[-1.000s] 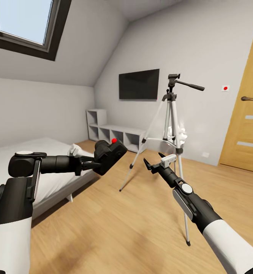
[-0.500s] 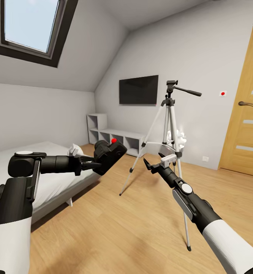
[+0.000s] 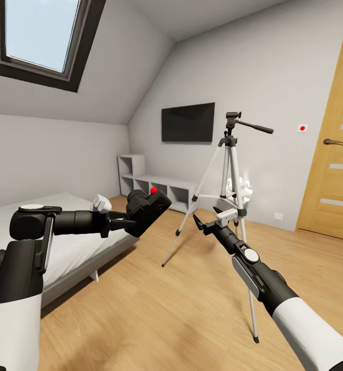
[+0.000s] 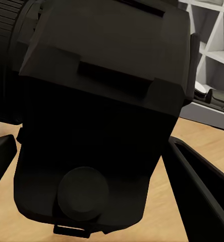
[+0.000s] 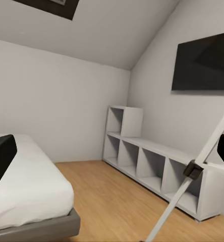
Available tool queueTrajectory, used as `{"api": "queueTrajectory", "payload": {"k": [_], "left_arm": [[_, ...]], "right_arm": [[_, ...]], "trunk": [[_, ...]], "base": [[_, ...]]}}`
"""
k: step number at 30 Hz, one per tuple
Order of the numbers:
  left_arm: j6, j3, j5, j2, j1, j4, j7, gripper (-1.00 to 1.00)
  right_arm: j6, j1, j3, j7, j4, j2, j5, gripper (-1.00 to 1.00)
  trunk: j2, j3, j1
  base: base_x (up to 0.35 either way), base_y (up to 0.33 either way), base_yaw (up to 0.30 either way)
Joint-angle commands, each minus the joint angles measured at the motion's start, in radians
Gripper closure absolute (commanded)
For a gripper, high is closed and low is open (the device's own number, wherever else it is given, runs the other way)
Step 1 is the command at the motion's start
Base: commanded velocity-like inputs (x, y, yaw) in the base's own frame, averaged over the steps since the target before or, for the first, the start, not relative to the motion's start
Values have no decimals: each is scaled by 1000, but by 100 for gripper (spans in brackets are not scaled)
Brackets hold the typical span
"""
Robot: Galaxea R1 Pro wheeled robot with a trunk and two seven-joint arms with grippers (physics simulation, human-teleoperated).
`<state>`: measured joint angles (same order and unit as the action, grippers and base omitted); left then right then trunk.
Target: Attach the digital camera to the camera tripod in the bedroom.
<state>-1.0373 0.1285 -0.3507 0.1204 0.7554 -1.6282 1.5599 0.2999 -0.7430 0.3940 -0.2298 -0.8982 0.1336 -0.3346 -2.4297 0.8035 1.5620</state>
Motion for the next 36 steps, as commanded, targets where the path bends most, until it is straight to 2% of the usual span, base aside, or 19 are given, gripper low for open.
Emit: {"api": "queueTrajectory", "payload": {"k": [1,24,31,36], "left_arm": [[-10,1,-10,0,1,-1,11,100],[-10,2,-11,2,1,-1,11,100],[-10,2,-11,16,1,-1,11,100],[-10,3,-11,20,1,-1,11,100]], "right_arm": [[3,-1,3,-3,1,1,-11,-100],[4,-1,3,-3,1,0,-11,-100],[7,-1,3,-3,1,0,-11,-100],[4,-1,5,-4,43,0,-11,-100]], "trunk": [[7,0,-4],[168,-35,-92],[217,-48,-119],[252,-62,-138]], "base": [[0,0,0],[0,0,0],[0,0,0],[0,0,0]]}}
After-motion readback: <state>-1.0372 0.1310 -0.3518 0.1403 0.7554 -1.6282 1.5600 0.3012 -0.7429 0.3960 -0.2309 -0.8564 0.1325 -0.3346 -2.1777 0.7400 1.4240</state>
